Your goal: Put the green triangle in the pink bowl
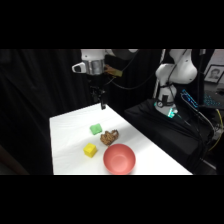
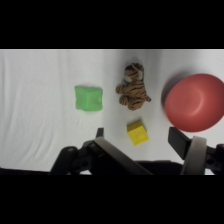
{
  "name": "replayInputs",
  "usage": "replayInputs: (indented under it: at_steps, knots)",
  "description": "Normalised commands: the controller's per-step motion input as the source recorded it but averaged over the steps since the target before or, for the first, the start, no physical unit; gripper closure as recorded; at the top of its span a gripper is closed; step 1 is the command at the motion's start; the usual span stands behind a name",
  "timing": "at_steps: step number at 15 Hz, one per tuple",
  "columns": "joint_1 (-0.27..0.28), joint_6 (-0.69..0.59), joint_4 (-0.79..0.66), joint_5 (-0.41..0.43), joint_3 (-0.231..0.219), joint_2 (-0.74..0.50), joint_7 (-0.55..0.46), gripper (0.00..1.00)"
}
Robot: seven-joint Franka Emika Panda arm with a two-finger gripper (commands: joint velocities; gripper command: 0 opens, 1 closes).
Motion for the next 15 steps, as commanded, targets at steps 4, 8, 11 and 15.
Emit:
replayInputs:
  at_steps: [4,8,11,15]
  knots:
    - [-0.045,0.02,0.01,0.013,-0.006,-0.01,-0.06,0.00]
    - [-0.103,0.03,0.08,0.046,-0.064,0.02,-0.19,0.00]
    - [-0.113,0.06,0.16,0.099,-0.074,0.11,-0.24,0.00]
    - [-0.111,0.11,0.19,0.160,-0.062,0.17,-0.30,0.00]
